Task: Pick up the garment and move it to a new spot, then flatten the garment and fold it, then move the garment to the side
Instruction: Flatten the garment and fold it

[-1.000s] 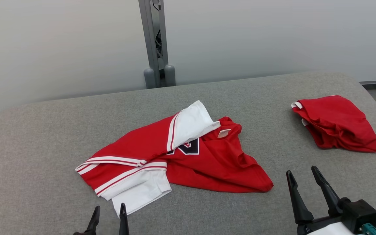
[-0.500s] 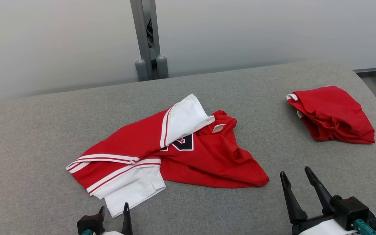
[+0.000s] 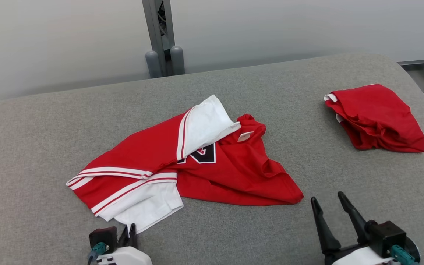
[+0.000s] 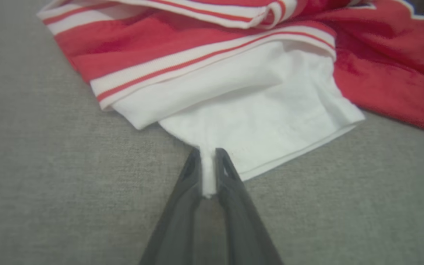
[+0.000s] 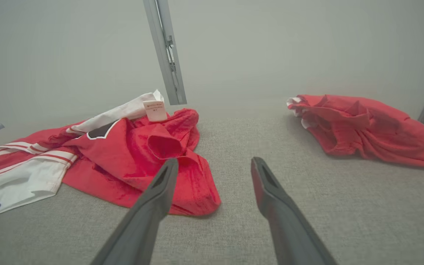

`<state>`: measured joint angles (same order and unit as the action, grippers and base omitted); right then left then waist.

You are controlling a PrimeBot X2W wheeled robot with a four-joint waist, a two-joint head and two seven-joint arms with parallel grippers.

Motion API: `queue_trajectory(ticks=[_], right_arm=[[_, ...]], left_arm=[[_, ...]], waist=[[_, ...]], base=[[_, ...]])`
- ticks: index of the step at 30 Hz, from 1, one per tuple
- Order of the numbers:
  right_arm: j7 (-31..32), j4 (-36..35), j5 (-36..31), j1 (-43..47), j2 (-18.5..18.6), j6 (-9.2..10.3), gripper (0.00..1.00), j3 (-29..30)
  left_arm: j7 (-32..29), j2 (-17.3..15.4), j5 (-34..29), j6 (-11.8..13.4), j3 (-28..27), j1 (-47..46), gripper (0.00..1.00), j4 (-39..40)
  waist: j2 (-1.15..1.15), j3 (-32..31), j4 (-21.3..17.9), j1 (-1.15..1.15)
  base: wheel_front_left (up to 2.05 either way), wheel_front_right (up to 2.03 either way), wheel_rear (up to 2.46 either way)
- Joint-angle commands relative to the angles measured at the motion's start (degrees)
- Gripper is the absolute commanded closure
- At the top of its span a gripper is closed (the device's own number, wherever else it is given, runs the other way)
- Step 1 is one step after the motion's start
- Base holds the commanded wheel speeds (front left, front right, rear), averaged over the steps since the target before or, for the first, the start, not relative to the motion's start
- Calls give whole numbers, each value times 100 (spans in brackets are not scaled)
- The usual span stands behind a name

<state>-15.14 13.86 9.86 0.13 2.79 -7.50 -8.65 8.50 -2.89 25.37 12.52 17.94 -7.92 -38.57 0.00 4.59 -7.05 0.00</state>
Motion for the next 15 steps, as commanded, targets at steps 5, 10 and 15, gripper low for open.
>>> queue_trajectory(ticks=[5,10,15], right_arm=[[-4,587,95,-310,30,2,0,-88],[-5,1532,177,-692,108,2,0,-192],[-4,2105,251,-978,221,2,0,-244]], left_arm=[[301,-77,-67,-46,40,51,100,71],[518,-204,-144,-20,12,203,100,416],[569,-324,-178,21,-30,336,100,720]], waist=[[0,106,194,0],[0,118,492,0],[0,120,743,0]], base=[[0,0,0],[0,0,0],[0,0,0]])
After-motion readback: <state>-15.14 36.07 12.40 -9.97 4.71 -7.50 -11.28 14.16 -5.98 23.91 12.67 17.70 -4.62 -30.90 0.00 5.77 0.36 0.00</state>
